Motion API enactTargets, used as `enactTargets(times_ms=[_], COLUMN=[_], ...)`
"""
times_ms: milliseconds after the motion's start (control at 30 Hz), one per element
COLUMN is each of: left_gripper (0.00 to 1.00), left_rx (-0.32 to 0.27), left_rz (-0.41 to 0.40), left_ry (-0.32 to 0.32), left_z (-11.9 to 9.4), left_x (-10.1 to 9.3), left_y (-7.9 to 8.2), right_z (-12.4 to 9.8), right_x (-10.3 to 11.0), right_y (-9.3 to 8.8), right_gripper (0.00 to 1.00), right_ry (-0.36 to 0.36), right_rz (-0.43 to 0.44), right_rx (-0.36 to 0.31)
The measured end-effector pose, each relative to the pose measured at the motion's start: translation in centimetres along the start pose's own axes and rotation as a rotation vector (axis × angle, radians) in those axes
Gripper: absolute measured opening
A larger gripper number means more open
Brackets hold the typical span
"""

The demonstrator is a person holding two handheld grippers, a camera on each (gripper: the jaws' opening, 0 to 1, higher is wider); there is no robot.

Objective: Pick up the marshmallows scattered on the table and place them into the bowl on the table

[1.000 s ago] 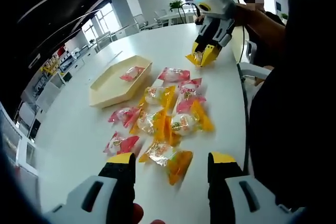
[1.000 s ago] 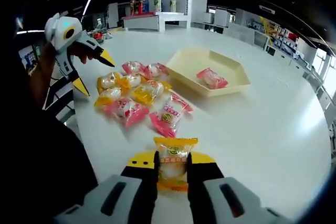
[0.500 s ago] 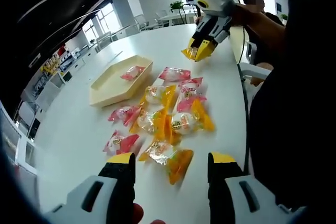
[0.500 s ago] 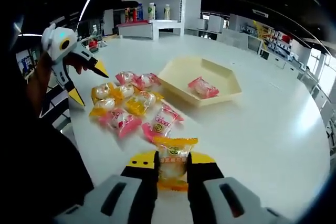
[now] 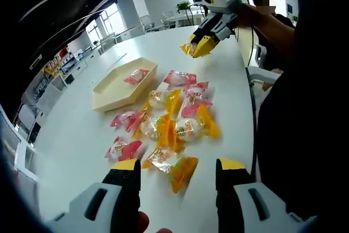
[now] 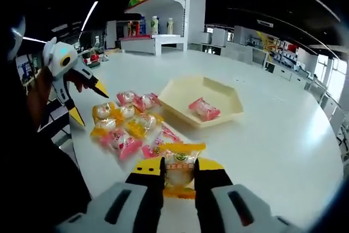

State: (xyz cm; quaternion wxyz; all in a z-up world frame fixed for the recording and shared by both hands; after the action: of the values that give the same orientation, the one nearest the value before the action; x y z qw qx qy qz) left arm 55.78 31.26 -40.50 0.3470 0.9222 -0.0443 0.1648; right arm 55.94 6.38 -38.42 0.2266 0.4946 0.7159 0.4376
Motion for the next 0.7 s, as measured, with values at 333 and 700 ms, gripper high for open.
enactTargets(times_ms=[333, 700], left_gripper=[0.56, 0.56], left_rx=[-0.001, 0.005], left_rz=[0.006, 0.007], left_ry=[0.001, -0.006], left_z=[0.3, 0.3], left_x=[0.2, 0.0], left_y=[0.2, 0.0], right_z=[0.4, 1.3], right_x=[0.1, -0.5], right_y=[0.8, 1.6], right_gripper=[0.21, 0.22], right_ry=[0.001, 0.017], right_rz=[-0.02, -0.07], right_rx=[-0.029, -0.105])
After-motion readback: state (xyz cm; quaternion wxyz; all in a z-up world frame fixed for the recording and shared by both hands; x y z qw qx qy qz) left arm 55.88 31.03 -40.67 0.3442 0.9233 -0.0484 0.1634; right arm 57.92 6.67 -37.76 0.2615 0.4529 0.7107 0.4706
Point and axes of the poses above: the point that each gripper's makers call its tool centre point, and the gripper's own axes: z roughly forward along the fingers, x roughly to its left, y roughly out of its top, the point moved 4 cm from there along -z, roughly backward along the fingers, and after that the axes turned 12 degrees about z, right-handed, at the moved point
